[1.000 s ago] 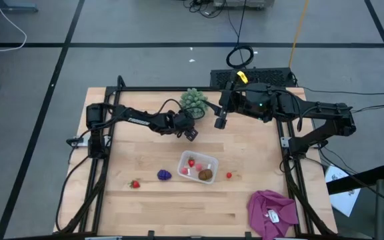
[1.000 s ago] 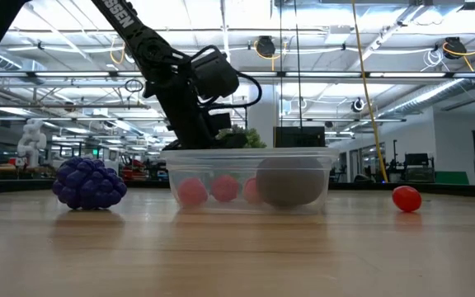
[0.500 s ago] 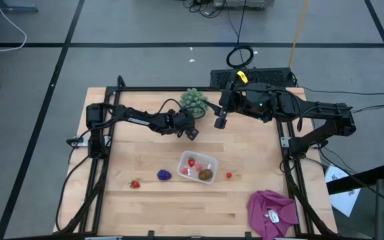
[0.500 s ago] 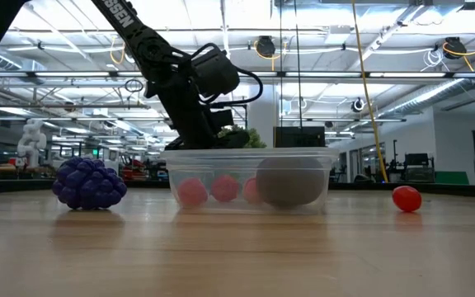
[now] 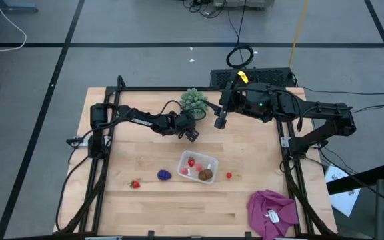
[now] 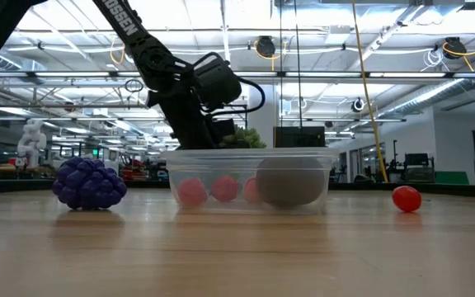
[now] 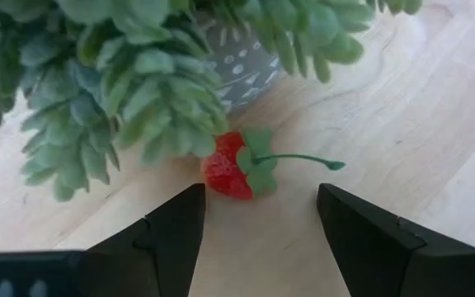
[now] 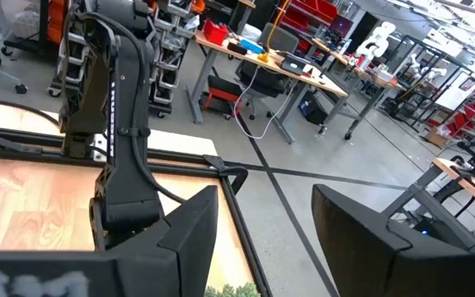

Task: Pick and placing Produce into tupperware
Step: Put the top red strawberry into the bin, then put the red strawberry into the bin

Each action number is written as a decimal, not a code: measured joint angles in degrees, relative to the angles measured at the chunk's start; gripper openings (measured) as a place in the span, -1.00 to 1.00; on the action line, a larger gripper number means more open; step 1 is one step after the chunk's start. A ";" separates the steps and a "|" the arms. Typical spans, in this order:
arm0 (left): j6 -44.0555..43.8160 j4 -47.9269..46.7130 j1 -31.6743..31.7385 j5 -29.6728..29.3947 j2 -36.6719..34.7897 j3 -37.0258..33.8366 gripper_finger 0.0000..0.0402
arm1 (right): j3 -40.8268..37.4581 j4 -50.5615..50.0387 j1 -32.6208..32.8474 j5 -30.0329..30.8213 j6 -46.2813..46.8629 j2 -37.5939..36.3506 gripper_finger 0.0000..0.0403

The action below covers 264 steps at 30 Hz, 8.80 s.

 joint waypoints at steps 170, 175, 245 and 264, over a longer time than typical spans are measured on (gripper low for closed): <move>40.15 -6.80 -6.00 14.83 -7.08 -0.03 0.28 | 0.02 0.10 0.04 -0.15 0.26 0.00 -0.06; 40.77 -5.58 -5.39 14.17 -7.08 -0.03 0.28 | 0.02 0.30 0.04 -0.15 0.15 0.00 -0.06; 42.62 -17.64 -2.22 18.38 3.72 12.63 -0.04 | 0.00 -0.84 0.04 -0.17 0.04 0.02 -0.06; 40.37 -19.83 -2.65 11.93 -0.29 12.54 -0.40 | 0.00 -0.79 0.04 -0.17 0.08 0.02 -0.06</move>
